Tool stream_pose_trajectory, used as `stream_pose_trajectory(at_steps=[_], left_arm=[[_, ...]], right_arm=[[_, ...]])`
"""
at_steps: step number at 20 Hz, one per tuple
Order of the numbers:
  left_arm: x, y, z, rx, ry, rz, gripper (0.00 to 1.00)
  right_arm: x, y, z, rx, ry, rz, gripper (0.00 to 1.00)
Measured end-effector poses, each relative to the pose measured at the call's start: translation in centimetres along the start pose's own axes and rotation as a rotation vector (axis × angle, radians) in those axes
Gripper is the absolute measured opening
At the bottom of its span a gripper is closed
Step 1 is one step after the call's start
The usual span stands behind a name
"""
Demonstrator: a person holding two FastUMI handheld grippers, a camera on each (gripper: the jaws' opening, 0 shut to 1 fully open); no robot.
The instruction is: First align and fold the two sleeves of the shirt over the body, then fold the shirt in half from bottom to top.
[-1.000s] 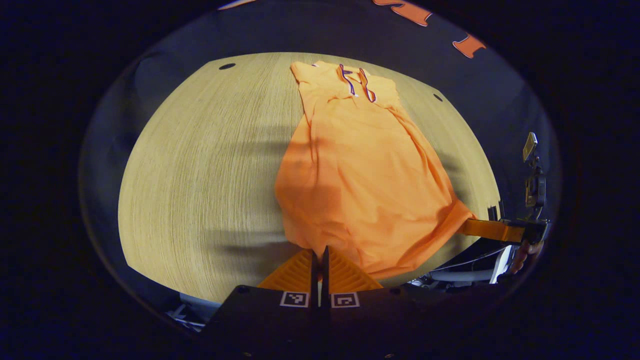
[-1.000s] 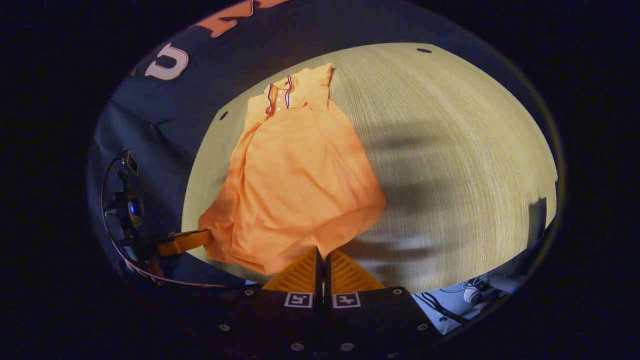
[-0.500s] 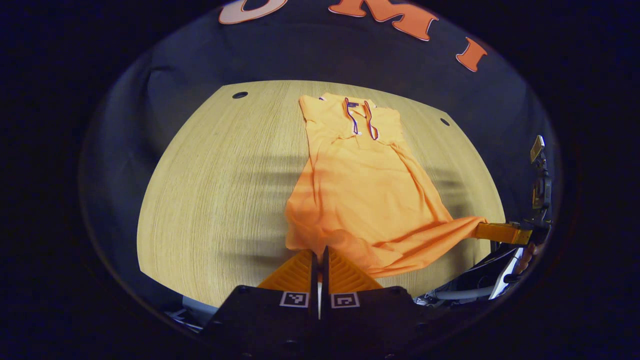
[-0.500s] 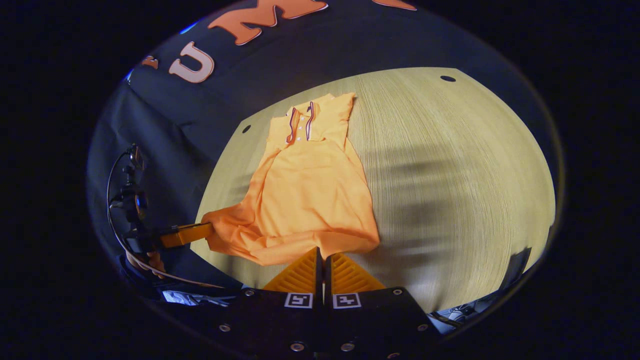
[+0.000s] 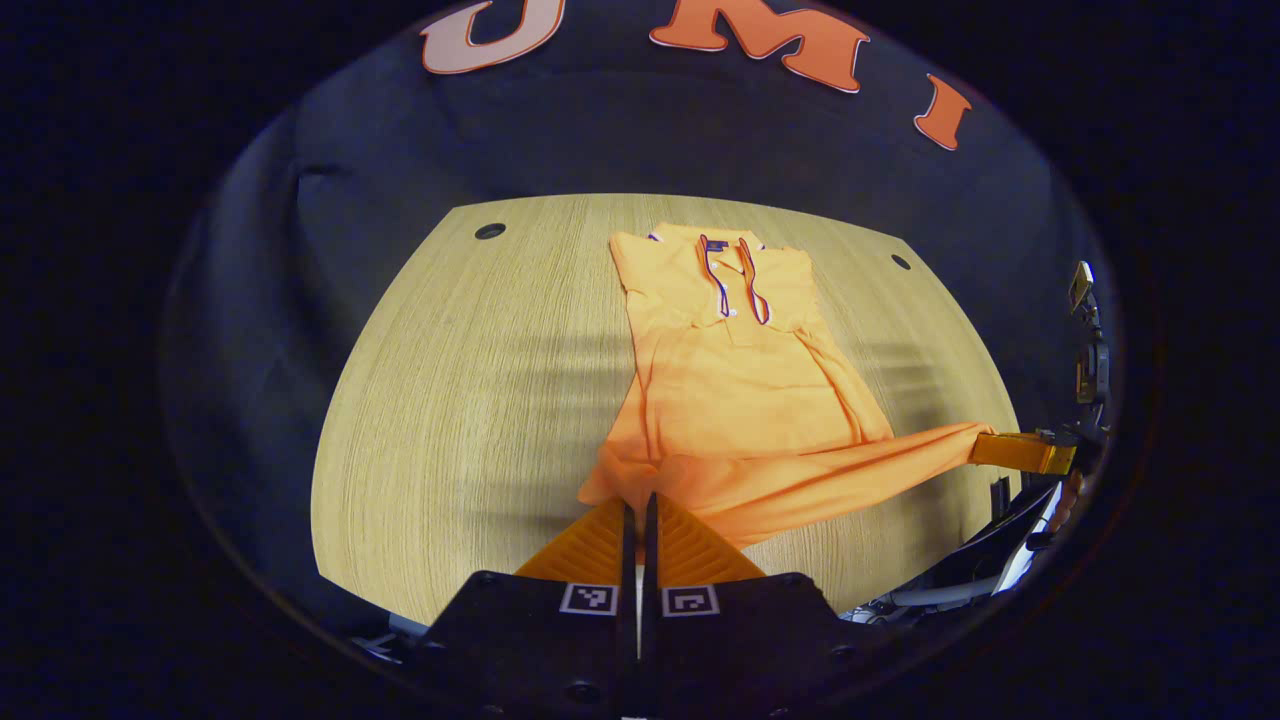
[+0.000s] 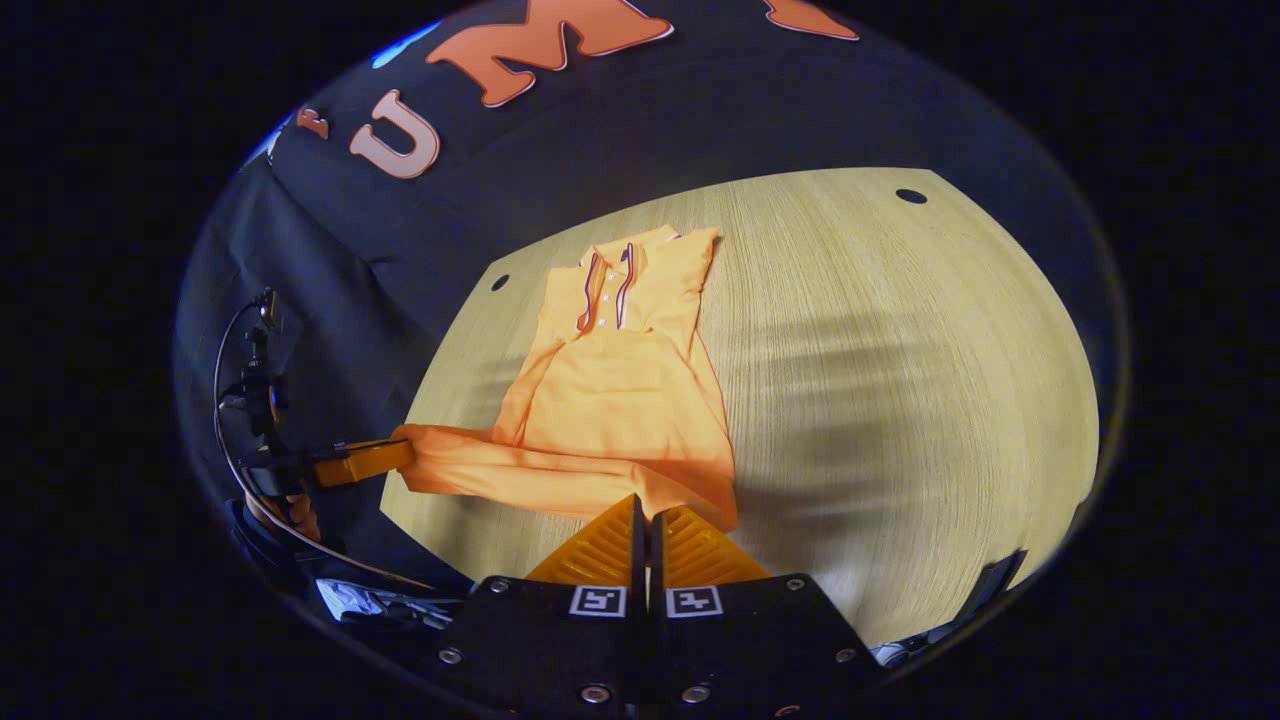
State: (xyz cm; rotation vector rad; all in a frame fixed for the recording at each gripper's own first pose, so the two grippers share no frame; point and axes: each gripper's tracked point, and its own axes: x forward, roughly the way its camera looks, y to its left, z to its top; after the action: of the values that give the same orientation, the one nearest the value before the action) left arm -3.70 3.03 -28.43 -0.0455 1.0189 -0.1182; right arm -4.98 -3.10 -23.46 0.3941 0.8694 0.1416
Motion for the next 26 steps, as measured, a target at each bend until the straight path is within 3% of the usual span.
stream_pose_trajectory(at_steps=[16,26], left_arm=[[4.3,2.1,13.6,0.076,-0.099,-0.012,0.02],[9.8,3.3,20.5,0.051,-0.105,-0.039,0.02]], right_arm=[[3.2,-0.6,11.9,-0.02,-0.117,-0.105,0.01],[7.8,-1.2,18.9,0.001,-0.133,-0.15,0.01]])
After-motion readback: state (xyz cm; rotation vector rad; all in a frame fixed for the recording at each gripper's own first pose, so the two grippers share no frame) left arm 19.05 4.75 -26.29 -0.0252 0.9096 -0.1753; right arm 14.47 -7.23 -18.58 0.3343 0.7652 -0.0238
